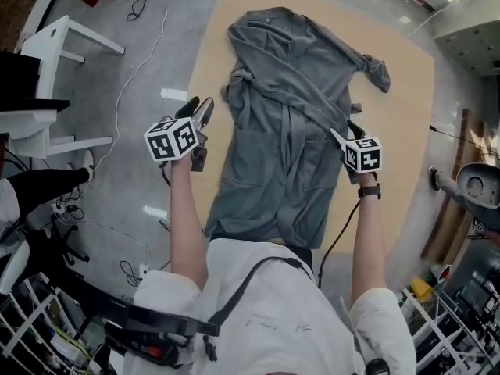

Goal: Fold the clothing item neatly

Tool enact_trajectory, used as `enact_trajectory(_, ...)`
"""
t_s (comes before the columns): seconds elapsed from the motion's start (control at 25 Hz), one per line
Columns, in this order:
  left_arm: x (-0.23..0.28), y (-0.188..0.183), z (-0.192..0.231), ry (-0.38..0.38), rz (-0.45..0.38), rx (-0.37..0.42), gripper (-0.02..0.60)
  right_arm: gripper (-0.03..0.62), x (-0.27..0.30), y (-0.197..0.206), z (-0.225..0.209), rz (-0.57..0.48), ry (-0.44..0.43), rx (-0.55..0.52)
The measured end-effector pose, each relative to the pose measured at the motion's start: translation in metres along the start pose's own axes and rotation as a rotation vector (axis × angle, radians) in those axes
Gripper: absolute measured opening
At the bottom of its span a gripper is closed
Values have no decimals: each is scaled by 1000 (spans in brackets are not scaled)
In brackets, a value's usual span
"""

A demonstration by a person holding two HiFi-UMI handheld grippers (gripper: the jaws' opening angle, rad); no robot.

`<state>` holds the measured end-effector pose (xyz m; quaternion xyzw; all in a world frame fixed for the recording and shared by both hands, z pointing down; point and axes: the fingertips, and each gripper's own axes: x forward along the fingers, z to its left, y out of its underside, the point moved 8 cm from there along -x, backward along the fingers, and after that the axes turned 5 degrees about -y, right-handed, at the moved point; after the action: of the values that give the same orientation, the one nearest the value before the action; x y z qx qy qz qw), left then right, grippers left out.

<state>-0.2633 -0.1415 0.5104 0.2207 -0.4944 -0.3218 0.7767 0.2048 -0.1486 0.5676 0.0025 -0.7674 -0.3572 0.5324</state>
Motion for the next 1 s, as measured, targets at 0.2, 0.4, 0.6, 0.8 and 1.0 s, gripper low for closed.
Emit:
enact_trajectory(0.2, 21, 6, -30, 46, 39, 62, 179, 274, -12, 20, -38, -156, 42, 195)
enact_trajectory(0.4, 61, 20, -88, 151, 51, 115, 179, 221, -21, 0, -109, -236, 178, 234)
enact_trajectory(0.6, 102, 31, -139, 200, 74, 243, 157, 192, -14, -25, -181, -203, 307, 203)
enact_trajectory(0.8, 127, 37, -167, 212, 79, 279, 84, 192, 4, -39, -231, -111, 336, 125)
enact_trajectory(1.0, 138, 48, -179, 211, 124, 313, 0, 119, 29, -36, -247, 17, 371, 44)
